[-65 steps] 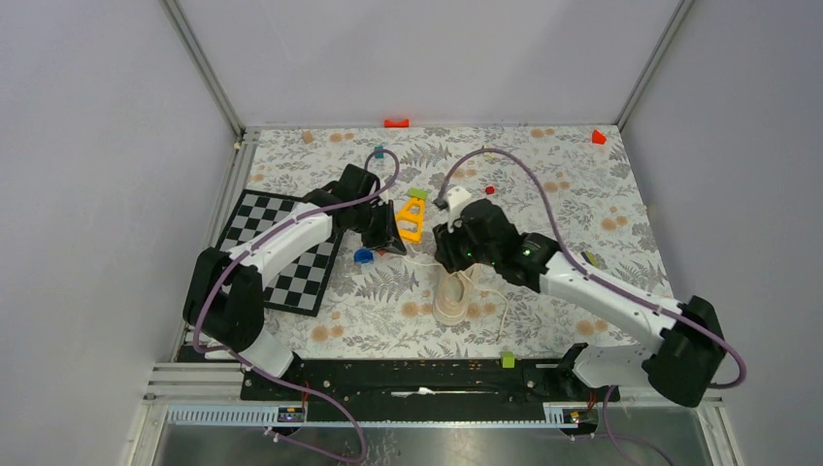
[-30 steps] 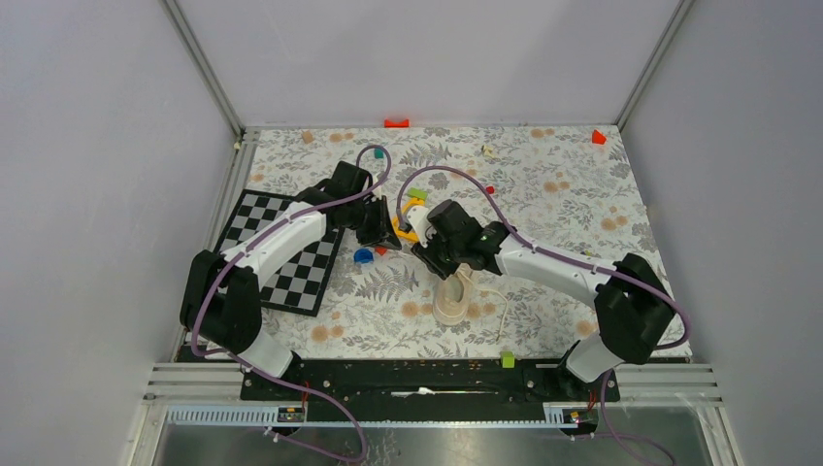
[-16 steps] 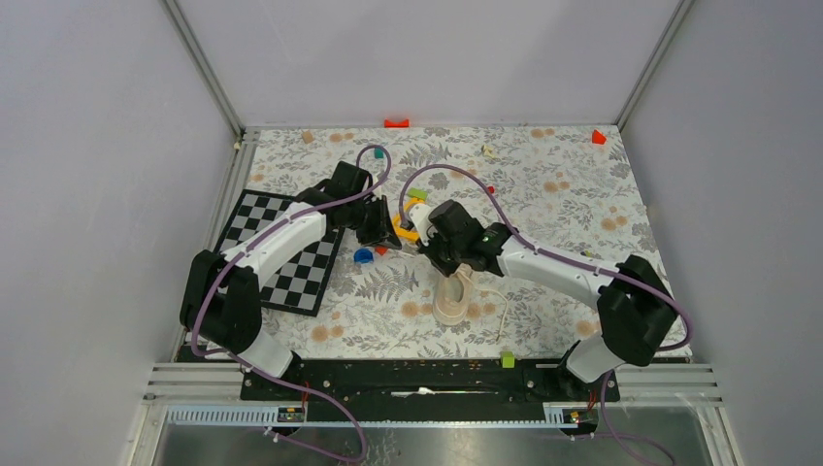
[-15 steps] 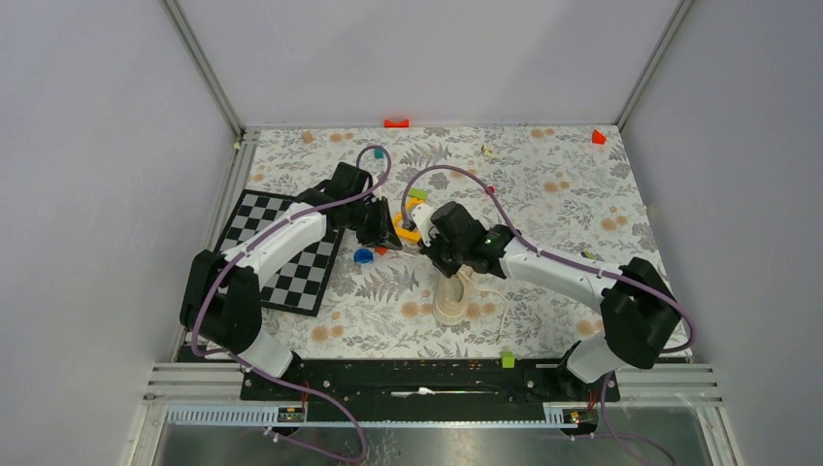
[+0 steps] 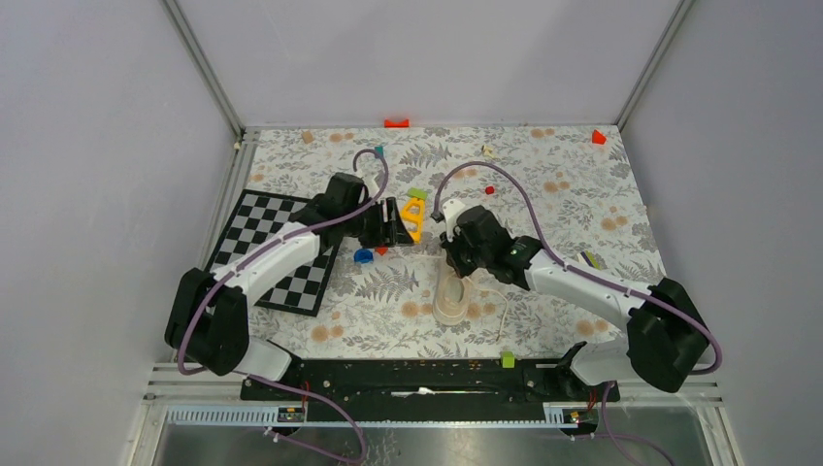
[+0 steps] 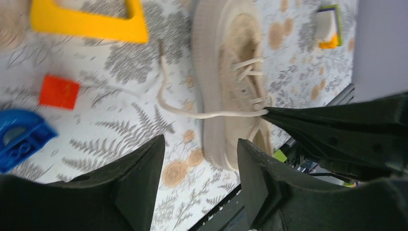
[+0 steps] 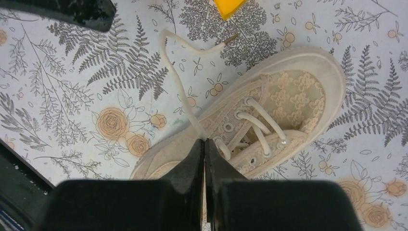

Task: Tie the shoes
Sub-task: Wrap the shoelace around the shoelace.

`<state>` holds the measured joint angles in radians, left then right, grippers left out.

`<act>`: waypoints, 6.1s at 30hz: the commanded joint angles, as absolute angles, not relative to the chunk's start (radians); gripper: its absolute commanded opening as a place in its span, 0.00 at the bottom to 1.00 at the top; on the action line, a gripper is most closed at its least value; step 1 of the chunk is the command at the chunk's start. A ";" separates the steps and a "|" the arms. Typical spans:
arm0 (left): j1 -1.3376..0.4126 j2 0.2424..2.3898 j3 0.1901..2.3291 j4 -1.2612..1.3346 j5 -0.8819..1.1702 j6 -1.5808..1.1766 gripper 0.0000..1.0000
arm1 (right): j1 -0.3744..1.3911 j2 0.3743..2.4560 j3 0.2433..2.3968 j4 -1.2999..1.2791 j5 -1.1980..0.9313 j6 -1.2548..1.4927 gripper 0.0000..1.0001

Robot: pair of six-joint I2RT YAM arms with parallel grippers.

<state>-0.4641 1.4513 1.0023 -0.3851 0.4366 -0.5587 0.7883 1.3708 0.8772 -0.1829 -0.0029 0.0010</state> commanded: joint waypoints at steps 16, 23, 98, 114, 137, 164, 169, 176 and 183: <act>-0.693 1.335 0.697 0.492 0.419 -0.201 0.66 | 0.677 1.259 0.728 0.042 -0.183 0.190 0.00; -0.695 1.370 0.734 0.287 0.552 0.191 0.67 | 0.648 1.239 0.711 0.046 -0.208 0.198 0.00; -0.735 1.527 0.780 0.427 0.638 0.146 0.00 | 0.578 1.319 0.830 -0.103 -0.329 0.165 0.32; -0.734 1.526 0.800 0.410 0.653 0.166 0.00 | 0.578 1.369 0.916 -0.147 -0.406 0.097 0.30; -0.732 1.542 0.799 0.454 0.648 0.158 0.00 | 0.577 1.345 0.927 -0.163 -0.468 0.065 0.45; -0.709 1.626 0.686 0.932 0.731 -0.179 0.00 | 0.433 1.253 0.857 -0.150 -0.595 0.137 0.30; -0.709 1.625 0.683 0.900 0.731 -0.158 0.00 | 0.433 1.282 0.858 -0.151 -0.597 0.138 0.34; -0.708 1.632 0.681 0.926 0.741 -0.178 0.00 | 0.432 1.317 0.865 -0.132 -0.620 0.148 0.33; -0.708 1.636 0.689 0.923 0.749 -0.180 0.00 | 0.432 1.349 0.868 -0.088 -0.678 0.175 0.32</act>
